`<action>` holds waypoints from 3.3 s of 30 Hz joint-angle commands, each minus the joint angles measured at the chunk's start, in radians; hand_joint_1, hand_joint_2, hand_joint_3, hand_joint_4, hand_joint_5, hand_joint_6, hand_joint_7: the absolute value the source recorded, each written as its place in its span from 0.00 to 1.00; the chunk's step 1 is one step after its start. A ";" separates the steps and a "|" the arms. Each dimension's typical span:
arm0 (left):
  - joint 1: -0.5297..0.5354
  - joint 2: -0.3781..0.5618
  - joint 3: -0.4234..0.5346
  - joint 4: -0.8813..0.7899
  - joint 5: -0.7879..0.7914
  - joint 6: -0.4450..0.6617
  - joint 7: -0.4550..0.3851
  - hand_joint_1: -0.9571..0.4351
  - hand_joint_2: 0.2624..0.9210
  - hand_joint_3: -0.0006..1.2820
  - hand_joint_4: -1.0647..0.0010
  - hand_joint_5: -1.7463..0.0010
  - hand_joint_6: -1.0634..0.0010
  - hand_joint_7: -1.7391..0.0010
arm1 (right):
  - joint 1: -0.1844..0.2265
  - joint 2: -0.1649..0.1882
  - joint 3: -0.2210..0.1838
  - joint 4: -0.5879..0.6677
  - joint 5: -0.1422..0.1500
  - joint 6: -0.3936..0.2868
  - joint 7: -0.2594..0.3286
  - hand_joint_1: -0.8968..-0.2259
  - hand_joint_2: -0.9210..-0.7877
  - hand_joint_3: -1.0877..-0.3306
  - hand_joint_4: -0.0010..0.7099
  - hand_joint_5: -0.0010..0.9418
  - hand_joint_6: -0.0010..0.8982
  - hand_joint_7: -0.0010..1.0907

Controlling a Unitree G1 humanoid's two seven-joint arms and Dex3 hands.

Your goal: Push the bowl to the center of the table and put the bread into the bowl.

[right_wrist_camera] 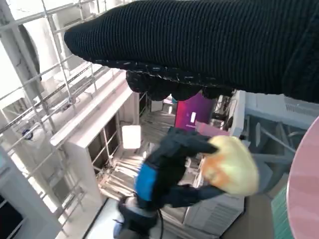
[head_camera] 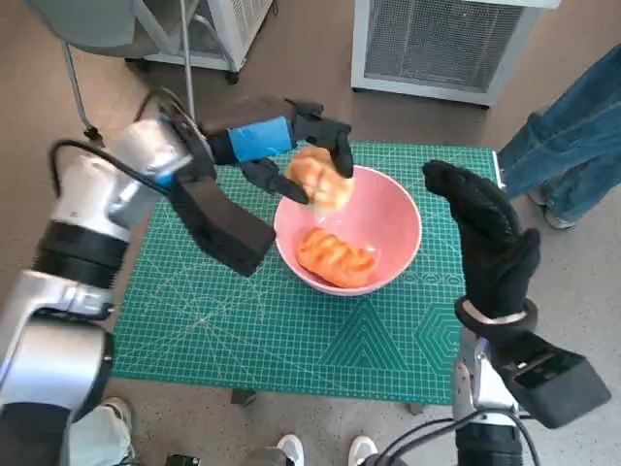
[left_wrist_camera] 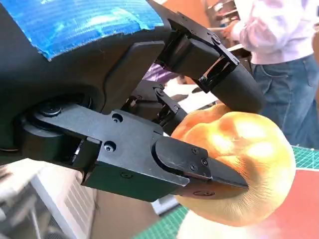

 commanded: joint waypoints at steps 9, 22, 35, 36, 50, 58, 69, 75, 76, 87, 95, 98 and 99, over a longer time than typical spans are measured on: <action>0.052 -0.008 -0.043 -0.038 -0.014 0.079 -0.111 0.44 0.84 0.01 0.69 0.98 0.64 0.93 | 0.023 0.008 -0.001 0.005 -0.013 0.007 -0.024 0.40 0.00 0.36 0.33 0.04 0.00 0.61; 0.081 -0.007 0.035 -0.013 -0.174 -0.041 -0.116 0.34 0.94 0.02 0.69 0.98 0.61 0.96 | 0.020 0.012 0.002 0.010 -0.028 0.004 -0.040 0.39 0.00 0.36 0.33 0.04 0.00 0.61; 0.220 0.019 0.225 -0.196 -0.505 -0.038 -0.234 0.26 1.00 0.19 0.64 0.99 0.56 0.96 | -0.006 0.002 -0.001 0.008 -0.022 0.026 -0.043 0.39 0.00 0.38 0.33 0.05 0.00 0.62; 0.234 0.016 0.242 -0.213 -0.536 -0.030 -0.245 0.25 1.00 0.20 0.65 0.99 0.57 0.96 | -0.009 0.000 -0.002 0.003 -0.021 0.032 -0.044 0.39 0.00 0.38 0.33 0.05 0.00 0.62; 0.558 -0.188 0.502 -0.463 -0.915 0.017 -0.124 0.22 1.00 0.39 0.73 1.00 0.71 1.00 | -0.161 -0.043 -0.028 0.021 -0.049 0.055 -0.077 0.42 0.00 0.39 0.33 0.05 0.00 0.63; 0.656 -0.253 0.545 -0.568 -0.959 0.027 -0.099 0.22 1.00 0.39 0.72 1.00 0.69 0.99 | -0.243 -0.057 -0.032 0.075 -0.081 0.049 -0.096 0.44 0.00 0.38 0.33 0.05 0.00 0.66; 0.699 -0.298 0.543 -0.587 -1.020 0.054 -0.161 0.27 1.00 0.33 0.71 0.99 0.64 0.98 | -0.287 -0.063 -0.033 0.137 -0.099 0.019 -0.110 0.41 0.00 0.40 0.33 0.04 0.00 0.67; 0.696 -0.310 0.547 -0.545 -0.975 0.030 -0.153 0.27 1.00 0.33 0.69 0.99 0.61 0.97 | -0.290 -0.058 -0.034 0.152 -0.096 0.009 -0.116 0.39 0.00 0.41 0.32 0.04 0.00 0.67; 0.695 -0.312 0.547 -0.535 -0.966 0.027 -0.148 0.27 1.00 0.33 0.68 0.99 0.60 0.97 | -0.288 -0.058 -0.034 0.151 -0.098 0.007 -0.119 0.39 0.00 0.41 0.32 0.04 0.00 0.67; 0.675 -0.337 0.559 -0.443 -0.972 -0.008 -0.156 0.37 0.99 0.16 0.56 0.96 0.53 0.95 | -0.275 -0.070 -0.038 0.162 -0.094 -0.009 -0.116 0.37 0.00 0.41 0.32 0.03 0.00 0.67; 0.661 -0.352 0.563 -0.386 -1.010 -0.045 -0.199 0.65 0.96 0.01 0.68 0.67 0.72 0.57 | -0.260 -0.076 -0.034 0.165 -0.107 -0.019 -0.114 0.37 0.00 0.40 0.32 0.03 0.00 0.65; 0.664 -0.361 0.568 -0.382 -1.034 -0.042 -0.213 0.69 0.96 0.00 0.75 0.56 0.76 0.49 | -0.258 -0.078 -0.033 0.170 -0.106 -0.021 -0.110 0.37 0.00 0.39 0.32 0.03 0.00 0.64; 0.665 -0.363 0.569 -0.381 -1.039 -0.042 -0.215 0.69 0.96 0.00 0.76 0.55 0.76 0.48 | -0.258 -0.078 -0.032 0.171 -0.106 -0.022 -0.110 0.37 0.00 0.39 0.32 0.03 0.00 0.64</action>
